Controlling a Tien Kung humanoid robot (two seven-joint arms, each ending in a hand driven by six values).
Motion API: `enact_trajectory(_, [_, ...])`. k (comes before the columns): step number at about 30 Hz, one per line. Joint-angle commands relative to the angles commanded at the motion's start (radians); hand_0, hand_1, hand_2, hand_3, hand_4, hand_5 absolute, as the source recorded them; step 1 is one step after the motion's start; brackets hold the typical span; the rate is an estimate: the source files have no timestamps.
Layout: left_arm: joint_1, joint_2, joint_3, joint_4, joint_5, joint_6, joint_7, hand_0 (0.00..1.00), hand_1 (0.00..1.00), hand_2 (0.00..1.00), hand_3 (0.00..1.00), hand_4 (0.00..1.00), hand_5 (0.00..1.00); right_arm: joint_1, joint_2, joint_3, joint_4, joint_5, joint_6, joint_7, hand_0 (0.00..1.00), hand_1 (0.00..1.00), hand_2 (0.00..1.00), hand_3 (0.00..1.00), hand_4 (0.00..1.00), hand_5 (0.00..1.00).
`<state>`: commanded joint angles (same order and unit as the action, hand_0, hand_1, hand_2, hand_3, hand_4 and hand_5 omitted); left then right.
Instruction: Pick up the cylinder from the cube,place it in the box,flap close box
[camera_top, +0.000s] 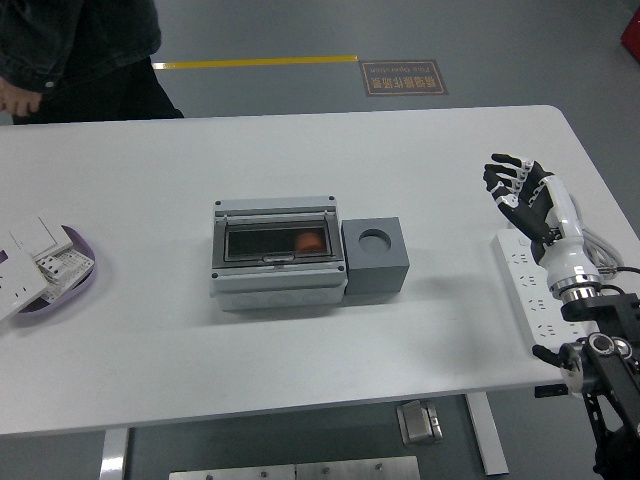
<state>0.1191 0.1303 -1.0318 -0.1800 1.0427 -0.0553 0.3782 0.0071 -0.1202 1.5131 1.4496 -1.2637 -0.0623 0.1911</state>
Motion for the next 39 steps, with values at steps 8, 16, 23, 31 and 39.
enact_trajectory(8, [0.017,0.016,0.025,-0.001,-0.031,0.001,-0.001,0.634,0.632,0.607,0.648,0.723,0.246,-0.002,0.017,-0.012,-0.022,-0.002,0.008,-0.003,0.713,0.680,0.677,0.664,0.734,0.307])
enact_trajectory(16, [0.019,0.020,-0.004,0.000,-0.051,0.013,-0.008,0.634,0.633,0.607,0.648,0.723,0.247,-0.013,0.013,-0.006,-0.022,-0.007,0.019,0.003,0.734,0.688,0.683,0.669,0.732,0.304])
enact_trajectory(23, [0.019,0.025,-0.030,0.000,-0.058,0.021,-0.012,0.634,0.633,0.607,0.649,0.723,0.246,-0.011,0.009,0.004,-0.018,-0.021,0.032,0.000,0.733,0.690,0.685,0.670,0.737,0.304])
enact_trajectory(31, [0.001,0.025,-0.075,0.000,-0.022,0.022,-0.010,0.633,0.633,0.607,0.649,0.723,0.246,-0.012,0.005,0.038,-0.013,-0.024,0.039,-0.002,0.741,0.695,0.689,0.675,0.756,0.324])
enact_trajectory(39, [-0.008,0.022,-0.097,0.000,-0.007,0.023,-0.008,0.634,0.633,0.607,0.649,0.723,0.247,-0.013,0.004,0.060,-0.008,-0.033,0.046,-0.004,0.745,0.694,0.694,0.676,0.757,0.324])
